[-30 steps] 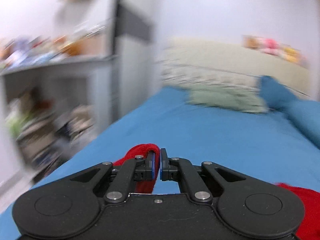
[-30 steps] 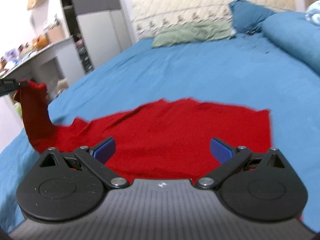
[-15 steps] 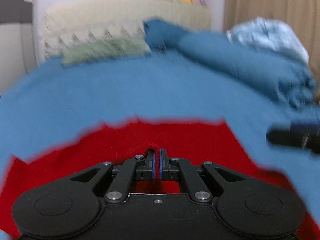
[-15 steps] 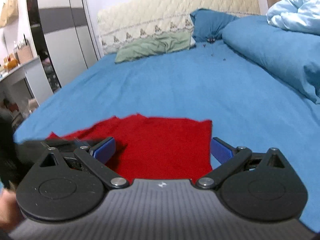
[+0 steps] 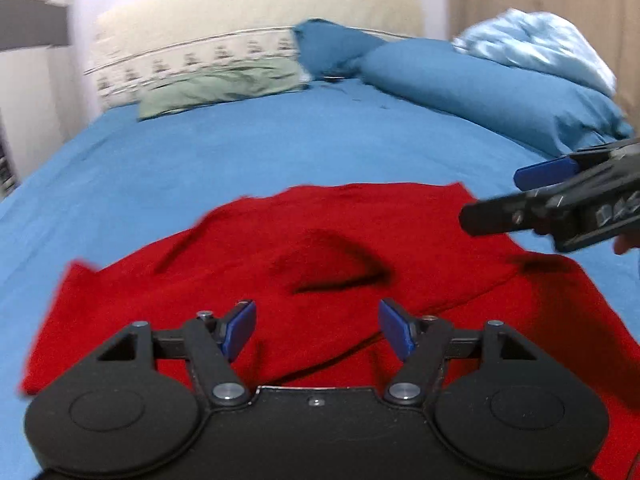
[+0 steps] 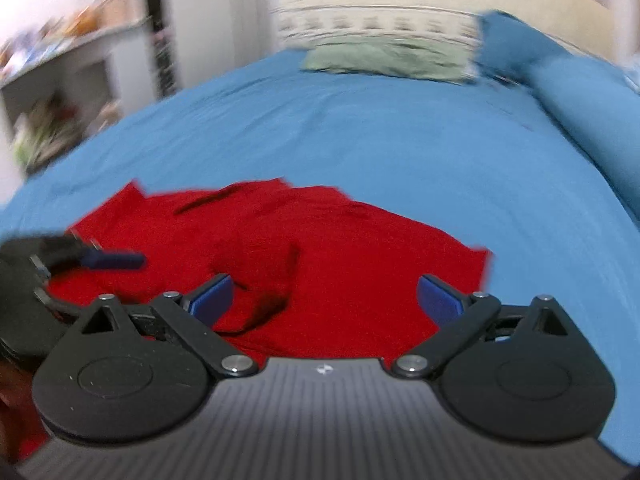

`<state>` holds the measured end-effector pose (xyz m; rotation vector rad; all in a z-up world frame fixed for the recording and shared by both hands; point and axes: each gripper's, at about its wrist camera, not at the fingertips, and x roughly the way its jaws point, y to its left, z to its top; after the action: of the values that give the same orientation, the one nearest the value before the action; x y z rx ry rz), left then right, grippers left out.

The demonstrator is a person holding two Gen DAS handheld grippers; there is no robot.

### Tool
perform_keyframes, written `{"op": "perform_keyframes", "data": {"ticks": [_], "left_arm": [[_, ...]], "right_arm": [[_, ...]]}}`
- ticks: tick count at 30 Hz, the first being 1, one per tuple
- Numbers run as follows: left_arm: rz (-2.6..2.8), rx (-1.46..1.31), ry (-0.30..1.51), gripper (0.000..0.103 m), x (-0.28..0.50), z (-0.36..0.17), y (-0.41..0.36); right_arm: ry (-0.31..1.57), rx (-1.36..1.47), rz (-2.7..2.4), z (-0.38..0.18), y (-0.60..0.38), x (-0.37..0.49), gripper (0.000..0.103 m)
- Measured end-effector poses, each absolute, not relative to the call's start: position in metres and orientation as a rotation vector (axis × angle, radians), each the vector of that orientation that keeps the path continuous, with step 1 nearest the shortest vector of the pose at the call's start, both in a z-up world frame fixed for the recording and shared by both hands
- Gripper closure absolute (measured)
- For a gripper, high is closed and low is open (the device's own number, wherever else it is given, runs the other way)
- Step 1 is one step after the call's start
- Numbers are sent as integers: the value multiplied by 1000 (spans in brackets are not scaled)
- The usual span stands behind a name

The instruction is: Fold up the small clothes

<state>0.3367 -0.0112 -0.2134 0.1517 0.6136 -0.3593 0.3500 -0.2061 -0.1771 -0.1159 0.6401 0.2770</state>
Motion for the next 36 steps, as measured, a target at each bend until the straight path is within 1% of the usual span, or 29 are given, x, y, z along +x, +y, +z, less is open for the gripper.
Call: {"op": "perform_keyframes", "data": {"ticks": [4, 5, 6, 7, 8, 9, 10, 11, 12, 13, 16, 21, 23, 27, 28, 30, 31, 32, 34, 36], "left_arm": [[-216, 159, 617, 30, 331, -217, 34], [-185, 154, 624, 30, 329, -220, 45], [-151, 145, 633, 30, 328, -222, 57], [-123, 139, 638, 30, 326, -223, 66], [-97, 135, 641, 29, 326, -224, 75], [-70, 129, 645, 29, 324, -226, 84], [-47, 121, 652, 29, 323, -227, 93], [-31, 113, 661, 29, 323, -228, 100], [-14, 105, 672, 29, 326, -230, 104], [1, 96, 682, 29, 329, -232, 109], [18, 69, 701, 30, 333, -239, 120], [12, 54, 698, 32, 342, -242, 124], [-19, 54, 710, 37, 346, -245, 122], [-39, 70, 704, 46, 356, -249, 111], [-44, 59, 700, 51, 358, -249, 111], [-52, 34, 698, 65, 359, -249, 114], [-63, 18, 701, 79, 358, -249, 116], [-75, 5, 706, 84, 358, -248, 118], [-74, 3, 703, 86, 354, -247, 118], [-67, -6, 703, 86, 351, -249, 120]], "right_arm": [[665, -295, 373, -193, -165, 380, 1], [670, -337, 385, -199, -156, 387, 8], [674, -372, 396, -206, -148, 392, 12], [672, -399, 403, -211, -142, 396, 21], [668, -415, 408, -215, -136, 397, 26], [666, -417, 417, -218, -132, 400, 27], [664, -414, 427, -220, -130, 402, 34], [666, -413, 439, -222, -127, 403, 51], [680, -418, 450, -223, -123, 406, 65], [692, -423, 453, -224, -122, 407, 84], [631, -401, 399, -215, -129, 402, 83], [487, -107, 161, -182, -196, 384, 83], [474, 8, 63, -187, -225, 379, 83], [518, 51, -45, -218, -254, 377, 83], [534, 72, -45, -226, -260, 376, 83], [547, 92, -45, -238, -264, 374, 83], [542, 98, -42, -240, -266, 372, 83], [532, 105, -35, -239, -265, 369, 83], [521, 104, -31, -238, -261, 365, 83], [556, 104, -51, -240, -262, 355, 80]]}}
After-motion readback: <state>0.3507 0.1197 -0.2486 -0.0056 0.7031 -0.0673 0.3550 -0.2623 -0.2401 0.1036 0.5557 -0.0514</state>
